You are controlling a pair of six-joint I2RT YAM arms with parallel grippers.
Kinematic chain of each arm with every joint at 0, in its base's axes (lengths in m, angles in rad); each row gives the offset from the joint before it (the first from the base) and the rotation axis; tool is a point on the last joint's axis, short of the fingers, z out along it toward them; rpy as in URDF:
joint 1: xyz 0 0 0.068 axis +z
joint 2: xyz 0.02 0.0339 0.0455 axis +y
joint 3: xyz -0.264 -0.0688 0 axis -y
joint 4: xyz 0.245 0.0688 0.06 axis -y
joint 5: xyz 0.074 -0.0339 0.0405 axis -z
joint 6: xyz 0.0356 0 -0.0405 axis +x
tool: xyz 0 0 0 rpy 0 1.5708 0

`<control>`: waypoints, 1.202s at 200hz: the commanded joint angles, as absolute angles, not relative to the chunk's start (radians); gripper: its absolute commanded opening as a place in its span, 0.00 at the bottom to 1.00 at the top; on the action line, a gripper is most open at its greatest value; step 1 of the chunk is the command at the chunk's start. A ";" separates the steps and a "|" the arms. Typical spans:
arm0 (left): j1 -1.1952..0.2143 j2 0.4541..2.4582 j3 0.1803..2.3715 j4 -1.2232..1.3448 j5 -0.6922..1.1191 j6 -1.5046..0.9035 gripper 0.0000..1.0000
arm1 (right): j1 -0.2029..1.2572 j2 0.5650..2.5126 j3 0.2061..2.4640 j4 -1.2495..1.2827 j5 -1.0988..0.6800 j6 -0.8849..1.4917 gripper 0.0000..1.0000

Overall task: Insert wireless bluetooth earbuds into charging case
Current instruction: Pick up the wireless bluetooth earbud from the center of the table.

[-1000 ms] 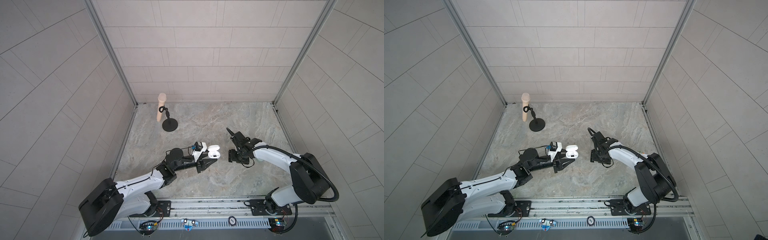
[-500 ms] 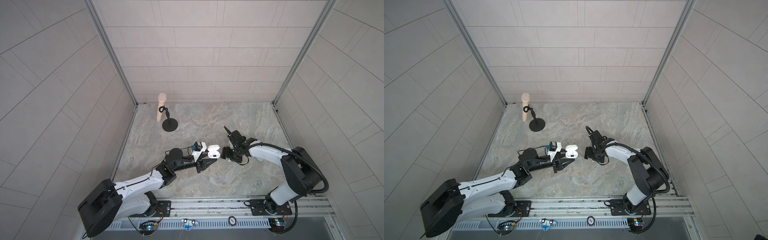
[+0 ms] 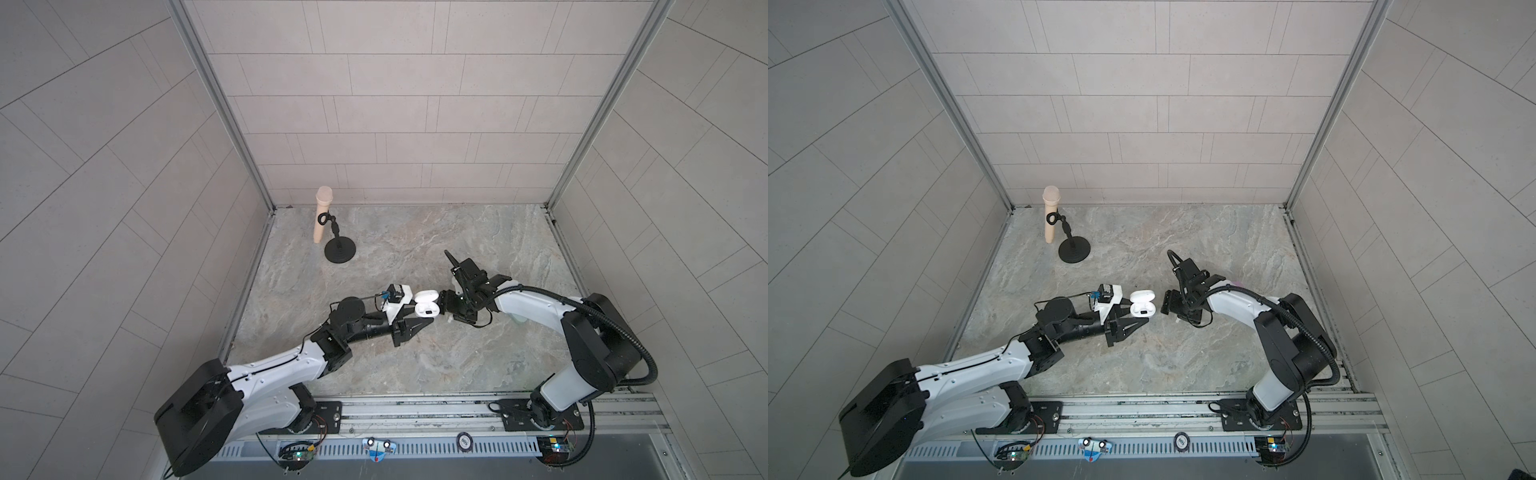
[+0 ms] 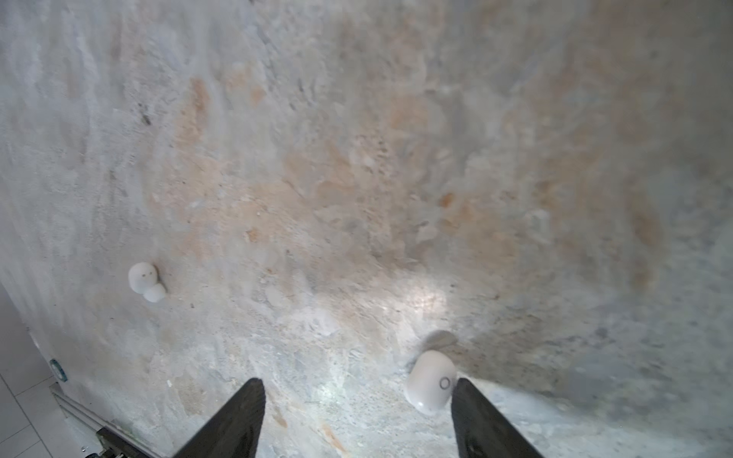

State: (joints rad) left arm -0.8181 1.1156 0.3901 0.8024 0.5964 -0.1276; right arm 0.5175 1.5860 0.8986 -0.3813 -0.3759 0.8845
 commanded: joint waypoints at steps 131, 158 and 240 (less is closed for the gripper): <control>-0.816 1.034 0.357 0.786 0.569 -0.121 0.20 | 0.552 1.613 0.987 -0.543 -0.196 0.865 0.63; -0.816 1.003 0.338 0.776 0.556 -0.126 0.21 | 0.574 1.629 1.010 -0.562 -0.129 0.912 0.56; -0.815 0.941 0.288 0.787 0.529 -0.133 0.20 | 0.598 1.719 1.051 -0.564 -0.104 0.973 0.41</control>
